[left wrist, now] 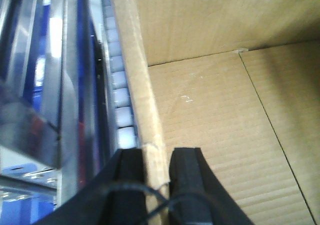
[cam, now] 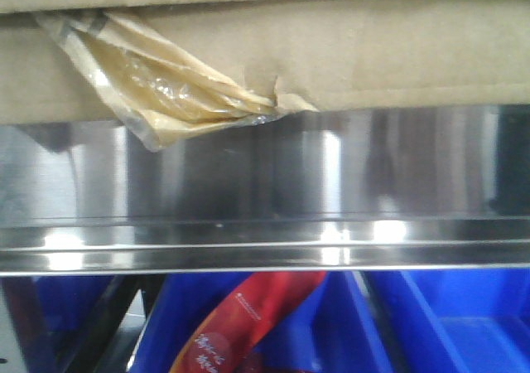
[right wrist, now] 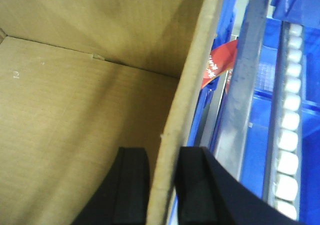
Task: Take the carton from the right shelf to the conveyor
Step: 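Pull the held carton back away from the shelf with both grippers, then hold the carton with both grippers while the base turns and drives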
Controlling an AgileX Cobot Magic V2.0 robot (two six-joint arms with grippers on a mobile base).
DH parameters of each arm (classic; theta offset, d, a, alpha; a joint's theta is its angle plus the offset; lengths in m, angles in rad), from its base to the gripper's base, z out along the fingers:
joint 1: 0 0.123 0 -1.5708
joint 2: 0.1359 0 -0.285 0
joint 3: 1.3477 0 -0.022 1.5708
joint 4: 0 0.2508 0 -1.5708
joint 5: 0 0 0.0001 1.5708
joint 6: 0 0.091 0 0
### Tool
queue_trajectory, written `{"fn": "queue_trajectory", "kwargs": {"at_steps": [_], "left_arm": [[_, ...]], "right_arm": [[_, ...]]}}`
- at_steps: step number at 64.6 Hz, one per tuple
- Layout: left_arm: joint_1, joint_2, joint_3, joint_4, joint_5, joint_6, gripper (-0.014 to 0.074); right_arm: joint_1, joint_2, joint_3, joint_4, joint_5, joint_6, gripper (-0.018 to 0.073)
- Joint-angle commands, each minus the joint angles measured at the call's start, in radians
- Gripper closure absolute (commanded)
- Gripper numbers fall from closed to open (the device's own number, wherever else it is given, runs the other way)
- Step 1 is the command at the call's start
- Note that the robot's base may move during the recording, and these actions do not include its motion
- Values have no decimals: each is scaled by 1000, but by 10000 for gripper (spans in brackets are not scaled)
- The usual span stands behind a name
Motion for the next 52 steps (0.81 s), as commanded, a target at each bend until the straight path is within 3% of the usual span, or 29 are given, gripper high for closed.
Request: {"fn": "queue_trajectory", "kwargs": {"at_steps": [1, 52], "left_arm": [[-13, -12, -1, -27, -37, 9, 606], [-13, -12, -1, -27, -37, 9, 606]], "right_arm": [[5, -13, -2, 9, -61, -14, 627], [5, -13, -2, 9, -61, -14, 627]]}}
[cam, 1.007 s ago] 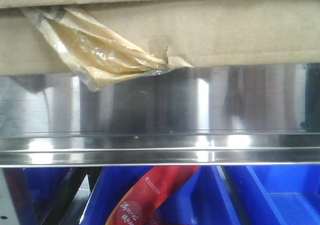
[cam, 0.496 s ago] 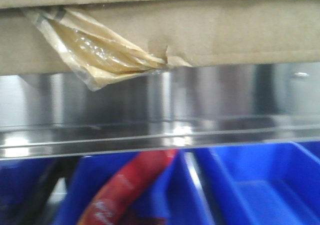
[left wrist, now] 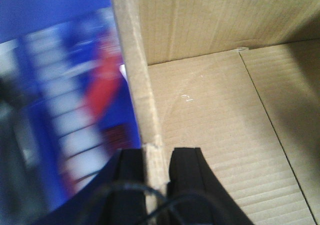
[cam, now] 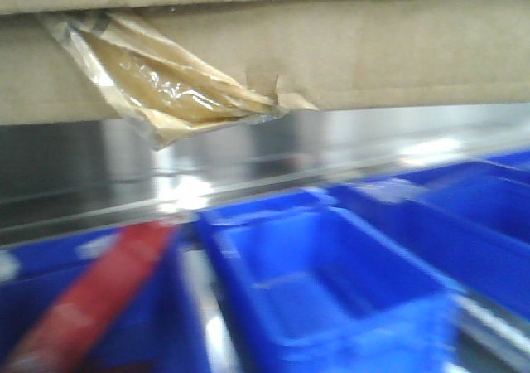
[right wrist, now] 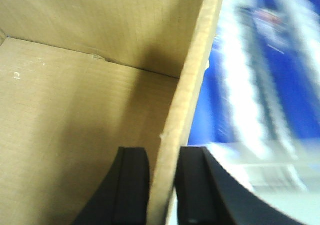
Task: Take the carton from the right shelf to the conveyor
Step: 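Hold the carton with both grippers while the base turns and drives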
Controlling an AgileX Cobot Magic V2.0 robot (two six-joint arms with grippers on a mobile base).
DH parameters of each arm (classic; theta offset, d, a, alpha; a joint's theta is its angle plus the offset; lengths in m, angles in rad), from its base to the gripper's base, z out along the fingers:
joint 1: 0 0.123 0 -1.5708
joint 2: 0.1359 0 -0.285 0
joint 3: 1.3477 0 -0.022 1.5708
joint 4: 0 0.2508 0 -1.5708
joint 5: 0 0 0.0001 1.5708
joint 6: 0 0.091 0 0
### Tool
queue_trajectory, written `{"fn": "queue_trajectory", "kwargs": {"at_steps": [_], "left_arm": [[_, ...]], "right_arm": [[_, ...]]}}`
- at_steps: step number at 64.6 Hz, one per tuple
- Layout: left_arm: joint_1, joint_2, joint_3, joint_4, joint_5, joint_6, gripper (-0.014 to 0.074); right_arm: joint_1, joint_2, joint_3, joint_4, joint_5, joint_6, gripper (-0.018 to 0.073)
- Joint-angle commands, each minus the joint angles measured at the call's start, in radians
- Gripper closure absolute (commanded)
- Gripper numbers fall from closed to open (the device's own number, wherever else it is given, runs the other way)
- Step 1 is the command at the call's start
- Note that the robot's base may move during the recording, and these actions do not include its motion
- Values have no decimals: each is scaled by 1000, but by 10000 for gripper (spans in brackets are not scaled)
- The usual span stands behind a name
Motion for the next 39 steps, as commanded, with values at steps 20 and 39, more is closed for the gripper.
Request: {"fn": "queue_trajectory", "kwargs": {"at_steps": [20, 39], "left_arm": [[-13, -12, -1, -30, -37, 9, 606], [-13, -12, -1, -30, -37, 9, 606]], "right_arm": [[5, -13, -2, 9, -57, -14, 627], [5, -13, -2, 9, -57, -14, 627]]}}
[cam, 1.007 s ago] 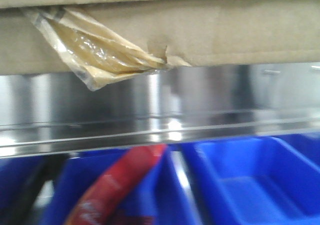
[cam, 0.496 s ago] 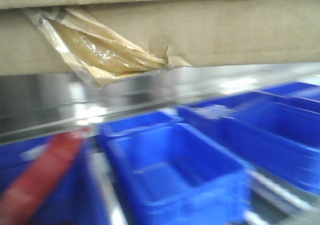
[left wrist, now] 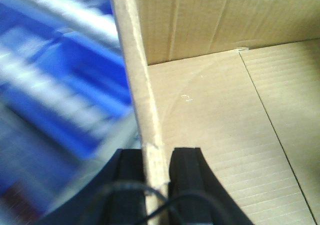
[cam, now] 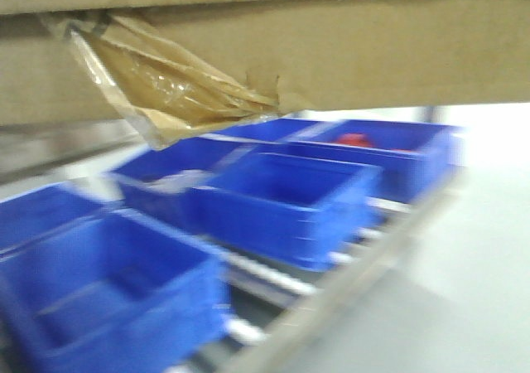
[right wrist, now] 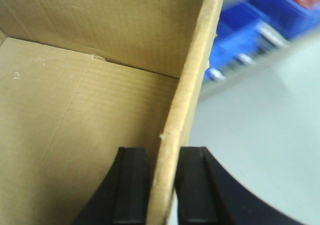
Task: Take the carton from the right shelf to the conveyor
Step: 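Hold the carton with both grippers while the base turns and drives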
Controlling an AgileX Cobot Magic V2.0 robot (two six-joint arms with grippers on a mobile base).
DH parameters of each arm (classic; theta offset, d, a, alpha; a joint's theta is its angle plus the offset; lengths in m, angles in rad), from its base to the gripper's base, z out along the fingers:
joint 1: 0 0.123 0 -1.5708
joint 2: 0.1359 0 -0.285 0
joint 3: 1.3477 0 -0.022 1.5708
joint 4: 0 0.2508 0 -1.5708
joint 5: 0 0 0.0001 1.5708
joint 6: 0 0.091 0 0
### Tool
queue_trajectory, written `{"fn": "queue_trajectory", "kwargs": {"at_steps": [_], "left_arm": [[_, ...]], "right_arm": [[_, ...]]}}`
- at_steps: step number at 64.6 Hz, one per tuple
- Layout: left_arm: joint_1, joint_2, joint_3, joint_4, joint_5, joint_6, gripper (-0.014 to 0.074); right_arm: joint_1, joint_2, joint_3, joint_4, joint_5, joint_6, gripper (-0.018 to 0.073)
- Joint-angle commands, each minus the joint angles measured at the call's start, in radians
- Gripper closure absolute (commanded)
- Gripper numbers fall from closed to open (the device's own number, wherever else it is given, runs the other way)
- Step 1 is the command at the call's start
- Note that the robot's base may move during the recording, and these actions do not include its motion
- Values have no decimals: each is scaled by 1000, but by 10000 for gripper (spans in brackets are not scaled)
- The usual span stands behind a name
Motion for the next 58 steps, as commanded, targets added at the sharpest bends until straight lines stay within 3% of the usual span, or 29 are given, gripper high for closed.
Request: {"fn": "queue_trajectory", "kwargs": {"at_steps": [1, 58], "left_arm": [[-13, -12, -1, -30, -35, 9, 606], [-13, -12, -1, -24, -35, 9, 606]], "right_arm": [[5, -13, -2, 9, -55, -14, 627], [5, -13, -2, 9, -55, -14, 627]]}}
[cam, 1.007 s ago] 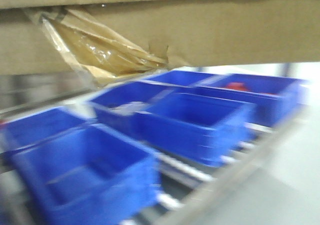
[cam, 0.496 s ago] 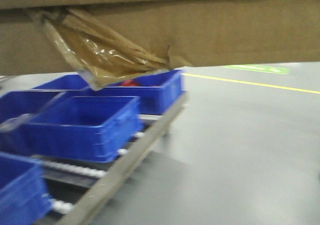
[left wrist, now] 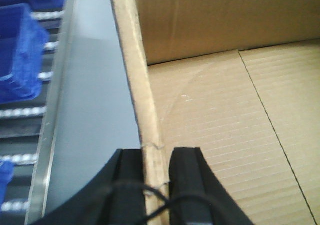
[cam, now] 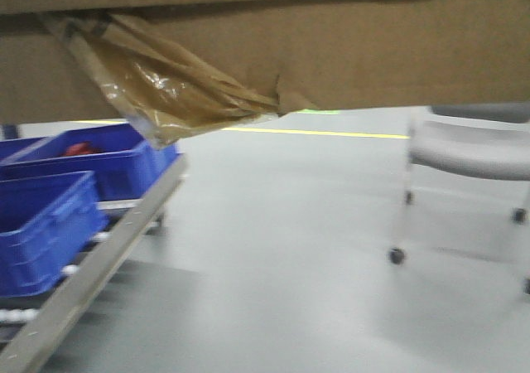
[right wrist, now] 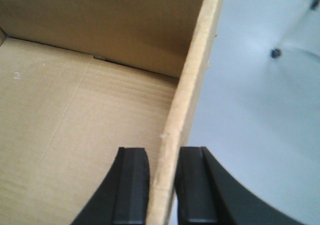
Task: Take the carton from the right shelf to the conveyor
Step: 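Hold the carton with both grippers while the base turns and drives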
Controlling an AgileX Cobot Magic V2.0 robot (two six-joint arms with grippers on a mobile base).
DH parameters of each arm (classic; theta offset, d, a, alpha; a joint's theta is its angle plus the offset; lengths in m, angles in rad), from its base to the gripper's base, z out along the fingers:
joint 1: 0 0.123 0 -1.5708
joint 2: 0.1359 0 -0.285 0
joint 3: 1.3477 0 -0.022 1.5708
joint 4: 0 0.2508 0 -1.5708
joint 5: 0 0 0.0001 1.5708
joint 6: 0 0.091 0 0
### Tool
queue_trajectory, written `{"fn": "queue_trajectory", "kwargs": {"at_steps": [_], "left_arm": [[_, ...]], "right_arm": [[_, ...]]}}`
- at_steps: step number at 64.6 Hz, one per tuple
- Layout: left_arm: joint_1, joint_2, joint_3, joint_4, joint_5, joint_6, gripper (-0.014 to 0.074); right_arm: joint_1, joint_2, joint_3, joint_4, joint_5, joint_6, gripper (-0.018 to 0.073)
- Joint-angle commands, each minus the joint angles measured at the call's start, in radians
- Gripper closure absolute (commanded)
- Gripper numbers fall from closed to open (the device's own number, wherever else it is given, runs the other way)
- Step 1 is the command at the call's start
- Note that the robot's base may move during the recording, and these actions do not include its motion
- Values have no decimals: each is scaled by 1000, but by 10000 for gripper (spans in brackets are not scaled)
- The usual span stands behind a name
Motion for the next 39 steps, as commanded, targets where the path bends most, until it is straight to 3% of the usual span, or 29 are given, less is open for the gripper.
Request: {"fn": "queue_trajectory", "kwargs": {"at_steps": [1, 39], "left_arm": [[-13, -12, -1, -22, -33, 9, 606], [-13, -12, -1, -22, -33, 9, 606]], "right_arm": [[5, -13, -2, 9, -55, -14, 627], [5, -13, -2, 9, -55, -14, 627]]}}
